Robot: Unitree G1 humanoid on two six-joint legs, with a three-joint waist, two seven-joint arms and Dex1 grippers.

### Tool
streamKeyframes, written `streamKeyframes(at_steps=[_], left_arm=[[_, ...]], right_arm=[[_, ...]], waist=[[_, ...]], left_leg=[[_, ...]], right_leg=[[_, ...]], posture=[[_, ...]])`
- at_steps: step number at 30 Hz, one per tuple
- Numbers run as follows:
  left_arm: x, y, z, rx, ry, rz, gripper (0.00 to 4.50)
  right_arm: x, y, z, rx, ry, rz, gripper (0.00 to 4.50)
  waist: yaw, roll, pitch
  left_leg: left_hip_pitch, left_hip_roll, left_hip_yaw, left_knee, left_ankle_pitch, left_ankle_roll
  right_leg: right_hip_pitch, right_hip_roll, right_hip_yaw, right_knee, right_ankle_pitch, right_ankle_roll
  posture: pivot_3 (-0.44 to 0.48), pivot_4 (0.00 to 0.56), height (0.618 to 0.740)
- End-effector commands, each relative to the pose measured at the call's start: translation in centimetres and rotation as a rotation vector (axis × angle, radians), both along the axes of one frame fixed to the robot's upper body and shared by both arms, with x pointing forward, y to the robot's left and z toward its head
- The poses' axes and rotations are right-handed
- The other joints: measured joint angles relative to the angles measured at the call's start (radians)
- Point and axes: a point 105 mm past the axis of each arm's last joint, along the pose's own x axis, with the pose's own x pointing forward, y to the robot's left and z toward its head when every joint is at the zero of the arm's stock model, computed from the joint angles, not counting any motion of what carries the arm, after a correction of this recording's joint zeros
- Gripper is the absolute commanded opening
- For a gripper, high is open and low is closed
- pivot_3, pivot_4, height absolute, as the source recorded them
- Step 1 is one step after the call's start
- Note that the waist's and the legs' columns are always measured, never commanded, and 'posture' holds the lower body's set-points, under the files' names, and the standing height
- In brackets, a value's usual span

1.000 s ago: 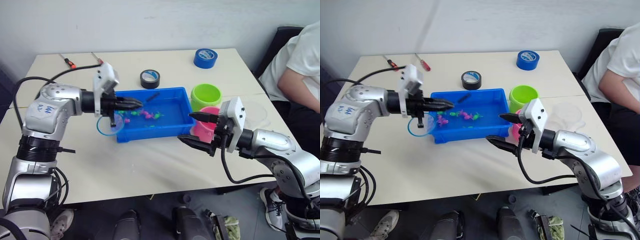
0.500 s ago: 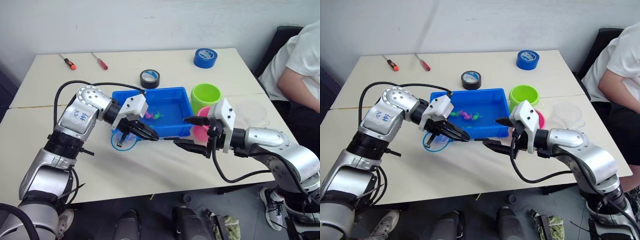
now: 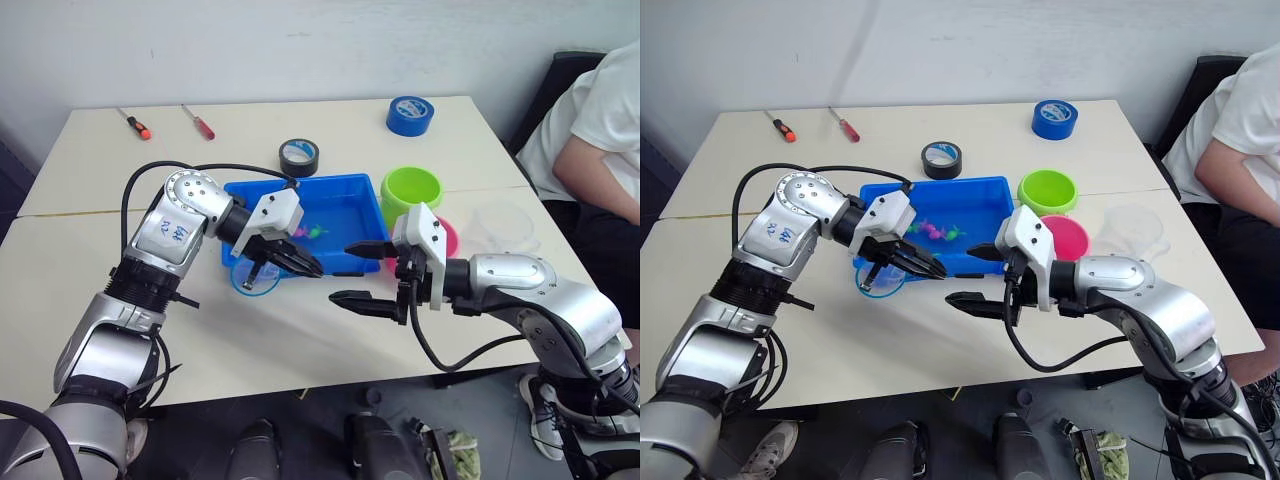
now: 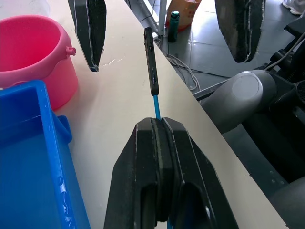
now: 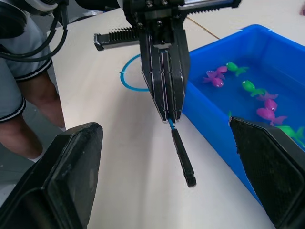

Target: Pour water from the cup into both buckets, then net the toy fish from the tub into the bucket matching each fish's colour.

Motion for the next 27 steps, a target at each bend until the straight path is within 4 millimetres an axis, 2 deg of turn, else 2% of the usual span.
streamKeyframes(at_steps=[1,12,13,15,17,18,21,22,24,27], left_arm=[[-0.57,-0.06,0.76,0.015,-0.007,-0.065,0.08],[-0.63,-0.02,0.93,0.013,-0.006,-0.064,0.08],[-0.59,0.01,0.95,0.013,-0.006,-0.063,0.0],[-0.52,0.06,0.97,0.014,-0.007,-0.061,0.0],[-0.5,0.08,1.0,0.015,-0.008,-0.06,0.0],[-0.48,0.09,1.01,0.015,-0.008,-0.06,0.0],[-0.46,0.11,1.05,0.016,-0.009,-0.059,0.0],[-0.46,0.11,1.07,0.016,-0.009,-0.059,0.0],[-0.45,0.13,1.08,0.017,-0.009,-0.058,0.0],[-0.41,0.16,1.13,0.016,-0.009,-0.055,0.0]], right_arm=[[-0.17,0.44,0.45,0.003,-0.031,0.022,4.5],[0.22,0.59,-0.02,-0.01,-0.022,0.014,4.5],[0.23,0.56,-0.06,-0.011,-0.021,0.012,4.09],[0.24,0.51,-0.08,-0.014,-0.02,0.009,3.69],[0.26,0.49,-0.09,-0.014,-0.019,0.007,2.81],[0.26,0.49,-0.11,-0.014,-0.018,0.006,2.59],[0.24,0.48,-0.16,-0.015,-0.017,0.005,1.28],[0.23,0.48,-0.17,-0.015,-0.016,0.005,1.12],[0.21,0.47,-0.18,-0.015,-0.015,0.005,0.23],[0.18,0.45,-0.19,-0.015,-0.015,0.005,0.11]], waist=[[0.0,0.0,0.0],[0.0,0.0,0.0],[0.0,0.0,0.0],[0.0,0.0,0.0],[0.0,0.0,0.0],[0.0,0.0,0.0],[0.0,0.0,0.0],[0.0,0.0,0.0],[0.0,0.0,0.0],[0.0,0.0,0.0]], left_leg=[[0.0,0.0,0.0,0.0,0.0,0.0],[0.0,0.0,0.0,0.0,0.0,0.0],[0.0,0.0,0.0,0.0,0.0,0.0],[0.0,0.0,0.0,0.0,0.0,0.0],[0.0,0.0,0.0,0.0,0.0,0.0],[0.0,0.0,0.0,0.0,0.0,0.0],[0.0,0.0,0.0,0.0,0.0,0.0],[0.0,0.0,0.0,0.0,0.0,0.0],[0.0,0.0,0.0,0.0,0.0,0.0],[0.0,0.0,0.0,0.0,0.0,0.0]], right_leg=[[0.0,0.0,0.0,0.0,0.0,0.0],[0.0,0.0,0.0,0.0,0.0,0.0],[0.0,0.0,0.0,0.0,0.0,0.0],[0.0,0.0,0.0,0.001,0.0,0.0],[0.0,0.0,0.0,0.001,0.0,0.0],[0.0,0.0,0.0,0.001,0.0,0.0],[0.0,0.0,0.0,0.001,0.0,0.0],[0.0,0.0,0.0,0.001,0.0,0.0],[0.0,0.0,0.0,0.001,0.0,0.0],[0.0,0.0,0.0,0.001,0.0,0.0]], posture=[[0.0,0.15,0.731],[0.0,0.15,0.731],[0.0,0.15,0.731],[0.0,0.15,0.731],[0.0,0.15,0.731],[0.0,0.15,0.731],[0.0,0.15,0.731],[0.0,0.15,0.731],[0.0,0.15,0.731],[0.0,0.15,0.731]])
